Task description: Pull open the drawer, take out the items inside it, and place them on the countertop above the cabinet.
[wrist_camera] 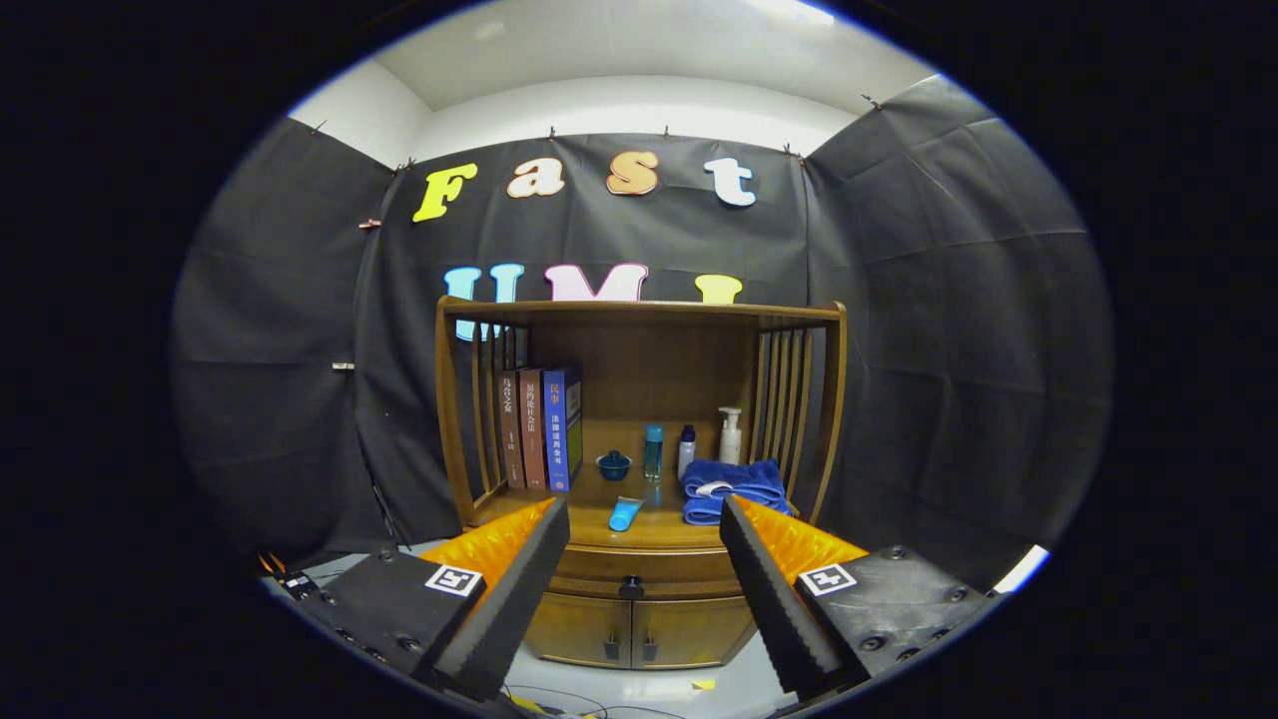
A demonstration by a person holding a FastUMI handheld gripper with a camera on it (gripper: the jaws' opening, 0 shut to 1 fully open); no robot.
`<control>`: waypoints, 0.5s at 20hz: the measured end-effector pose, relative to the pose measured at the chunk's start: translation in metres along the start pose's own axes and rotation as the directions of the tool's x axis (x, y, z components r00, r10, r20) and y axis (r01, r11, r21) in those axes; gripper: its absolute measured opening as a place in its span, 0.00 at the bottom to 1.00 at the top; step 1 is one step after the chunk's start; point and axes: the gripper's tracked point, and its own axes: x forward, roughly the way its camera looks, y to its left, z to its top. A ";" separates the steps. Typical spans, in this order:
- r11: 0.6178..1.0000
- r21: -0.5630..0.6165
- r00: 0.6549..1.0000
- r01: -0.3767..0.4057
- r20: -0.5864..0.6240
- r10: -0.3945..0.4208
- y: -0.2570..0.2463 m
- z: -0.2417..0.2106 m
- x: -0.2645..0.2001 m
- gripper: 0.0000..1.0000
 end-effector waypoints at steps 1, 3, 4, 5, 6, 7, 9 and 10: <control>1.000 0.002 1.000 0.003 -0.001 -0.003 0.000 -0.001 -0.001 0.99; 1.000 0.004 1.000 0.008 -0.002 -0.008 -0.003 -0.001 -0.001 0.99; 1.000 0.003 1.000 0.012 -0.001 -0.012 -0.003 -0.001 0.000 0.99; 1.000 0.000 1.000 0.014 -0.001 -0.014 -0.005 -0.001 -0.001 0.99; 1.000 -0.001 1.000 0.018 0.000 -0.018 -0.006 -0.001 -0.002 0.99; 1.000 0.000 1.000 0.018 0.000 -0.018 -0.006 0.000 -0.002 0.99; 1.000 0.005 1.000 0.022 -0.001 -0.022 -0.007 -0.001 -0.002 0.99; 1.000 0.007 1.000 0.024 0.001 -0.024 -0.008 -0.001 -0.002 0.99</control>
